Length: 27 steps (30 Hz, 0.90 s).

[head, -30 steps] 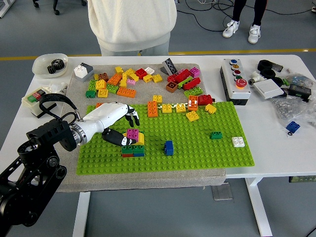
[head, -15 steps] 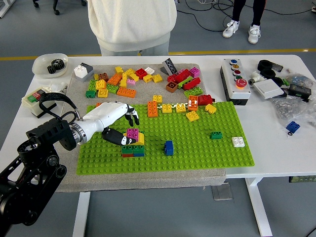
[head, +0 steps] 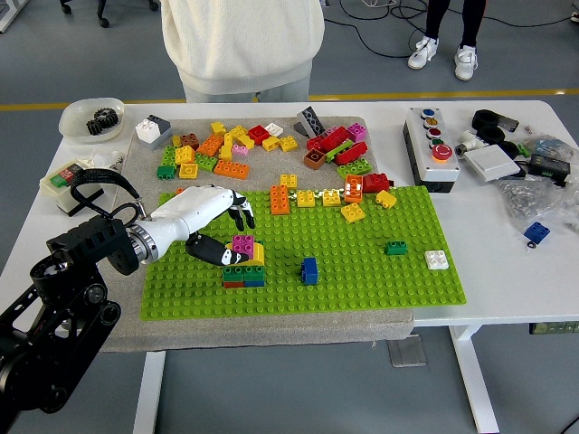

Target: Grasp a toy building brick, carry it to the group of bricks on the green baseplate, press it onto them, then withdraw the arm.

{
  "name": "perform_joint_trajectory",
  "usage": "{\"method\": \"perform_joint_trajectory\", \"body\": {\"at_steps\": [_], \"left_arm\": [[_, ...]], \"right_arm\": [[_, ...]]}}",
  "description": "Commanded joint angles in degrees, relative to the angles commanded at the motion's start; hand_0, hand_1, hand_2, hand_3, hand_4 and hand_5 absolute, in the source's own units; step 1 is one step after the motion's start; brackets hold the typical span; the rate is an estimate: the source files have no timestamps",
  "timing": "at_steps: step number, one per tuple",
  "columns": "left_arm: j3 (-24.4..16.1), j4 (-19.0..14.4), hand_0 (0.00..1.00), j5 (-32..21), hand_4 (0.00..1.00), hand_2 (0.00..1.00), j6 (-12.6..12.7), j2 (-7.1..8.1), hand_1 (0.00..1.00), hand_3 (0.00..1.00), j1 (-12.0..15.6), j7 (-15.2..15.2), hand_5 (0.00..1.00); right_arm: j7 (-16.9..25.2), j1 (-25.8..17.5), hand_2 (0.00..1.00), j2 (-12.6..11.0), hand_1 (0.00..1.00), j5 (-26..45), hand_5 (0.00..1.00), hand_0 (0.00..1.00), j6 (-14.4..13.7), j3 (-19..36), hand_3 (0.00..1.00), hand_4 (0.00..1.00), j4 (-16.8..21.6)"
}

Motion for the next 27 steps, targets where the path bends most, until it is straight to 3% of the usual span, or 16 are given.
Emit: {"method": "perform_joint_trajectory", "body": {"at_steps": [12, 24, 25, 27], "left_arm": [[-0.5, -1.6, 0.860, 0.0, 0.893, 0.520, -0.1, 0.21, 0.629, 0.532, -0.1, 0.1, 0.180], [-1.8, -6.7, 0.861, -0.2, 0.897, 0.522, -1.8, 1.70, 0.632, 0.532, 0.8, 0.5, 0.191], [-1.8, -6.8, 0.909, -0.4, 0.998, 0.599, -1.7, 1.96, 0.691, 0.543, 0.9, 0.3, 0.394], [-1.7, -6.9, 0.909, -0.7, 0.998, 0.599, -1.4, 2.37, 0.691, 0.543, 1.1, -0.2, 0.394]], "right_arm": [[0.0, 0.0, 0.722, 0.0, 0.651, 0.0, 0.465, 0.751, 0.0, 0.1, 0.634, 0.895, 0.0], [-0.1, 0.0, 0.722, 0.0, 0.651, 0.0, 0.464, 0.751, -0.1, 0.3, 0.633, 0.895, 0.0], [-0.1, 0.0, 0.721, 0.0, 0.651, 0.0, 0.464, 0.751, -0.1, 0.3, 0.633, 0.895, 0.0], [-0.1, 0.0, 0.721, 0.0, 0.651, 0.0, 0.464, 0.751, -0.1, 0.3, 0.633, 0.895, 0.0]]}}
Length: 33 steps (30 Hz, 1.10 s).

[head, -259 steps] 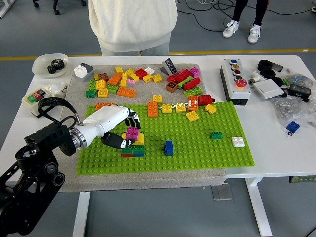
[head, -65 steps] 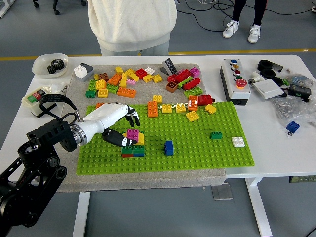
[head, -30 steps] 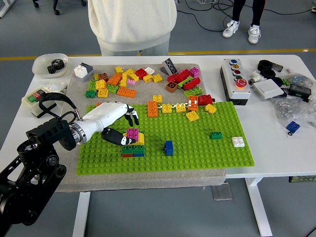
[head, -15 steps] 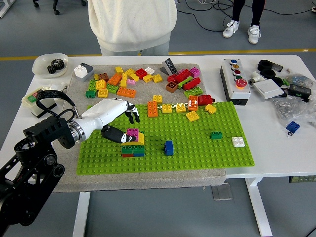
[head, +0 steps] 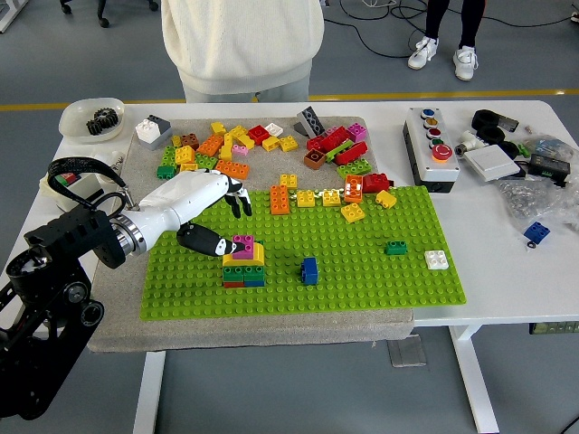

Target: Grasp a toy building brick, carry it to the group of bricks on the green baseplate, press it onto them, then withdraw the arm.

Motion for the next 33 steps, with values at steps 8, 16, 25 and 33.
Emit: {"method": "perform_joint_trajectory", "body": {"at_steps": [8, 16, 25, 33], "left_arm": [[-0.1, 0.4, 0.966, -1.5, 0.998, 0.736, 2.7, 1.34, 0.757, 0.557, 0.9, -2.2, 0.467], [-0.2, 1.7, 0.998, -1.1, 0.998, 0.860, 4.1, 1.79, 0.886, 0.571, 1.4, -4.0, 0.578], [0.9, 3.5, 0.998, 0.7, 0.998, 0.874, 5.9, 2.15, 0.904, 0.571, 2.6, -7.3, 0.611], [0.9, 3.3, 0.998, 0.7, 0.998, 0.871, 6.1, 2.34, 0.907, 0.567, 3.3, -7.6, 0.622]], "right_arm": [[0.0, 0.0, 0.721, 0.0, 0.651, 0.0, 0.463, 0.751, 0.0, 0.0, 0.633, 0.895, 0.0], [0.1, 0.0, 0.722, 0.0, 0.652, 0.0, 0.464, 0.751, 0.0, -0.2, 0.633, 0.895, 0.0], [0.2, 0.0, 0.722, 0.0, 0.652, 0.0, 0.464, 0.751, -0.1, -0.2, 0.633, 0.895, 0.0], [0.2, 0.0, 0.722, 0.0, 0.652, 0.0, 0.464, 0.751, -0.1, -0.2, 0.633, 0.895, 0.0]]}}
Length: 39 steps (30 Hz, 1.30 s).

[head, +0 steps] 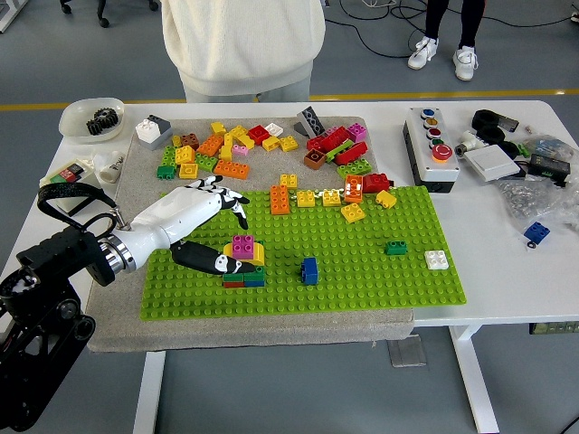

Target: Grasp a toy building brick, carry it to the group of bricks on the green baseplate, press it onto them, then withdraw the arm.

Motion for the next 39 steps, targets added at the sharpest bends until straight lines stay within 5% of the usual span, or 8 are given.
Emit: {"method": "perform_joint_trajectory", "body": {"at_steps": [39], "left_arm": [[0.7, 2.8, 0.998, 0.0, 0.998, 0.864, 0.4, -1.25, 0.897, 0.570, 0.6, -0.2, 0.638]], "right_arm": [[0.2, 0.1, 0.722, 0.0, 0.652, 0.0, 0.467, 0.751, -0.3, 0.3, 0.633, 0.898, 0.0]]}}
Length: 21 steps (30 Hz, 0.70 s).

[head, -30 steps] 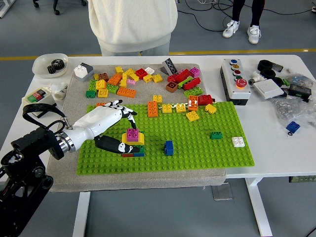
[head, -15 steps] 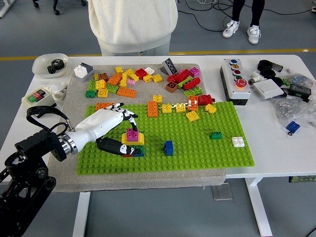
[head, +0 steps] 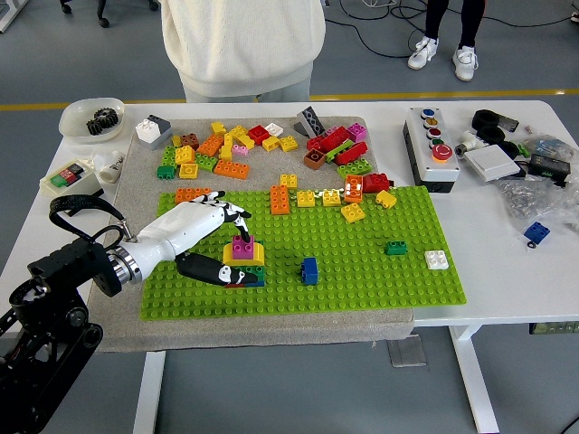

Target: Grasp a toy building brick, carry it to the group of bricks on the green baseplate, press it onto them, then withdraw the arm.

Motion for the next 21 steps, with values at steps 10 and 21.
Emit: {"method": "perform_joint_trajectory", "body": {"at_steps": [10, 21], "left_arm": [[-0.2, 0.1, 0.998, 0.0, 0.998, 0.852, -0.3, 0.06, 0.894, 0.570, 0.1, 0.0, 0.639], [-0.4, 0.5, 0.998, 0.0, 0.998, 0.850, -0.4, 0.02, 0.893, 0.569, 0.3, -0.1, 0.630]], "right_arm": [[0.0, 0.0, 0.722, 0.0, 0.652, 0.0, 0.467, 0.751, -0.1, 0.1, 0.635, 0.898, 0.0], [0.1, 0.0, 0.722, 0.0, 0.651, 0.0, 0.467, 0.752, 0.0, 0.0, 0.635, 0.899, 0.0]]}}
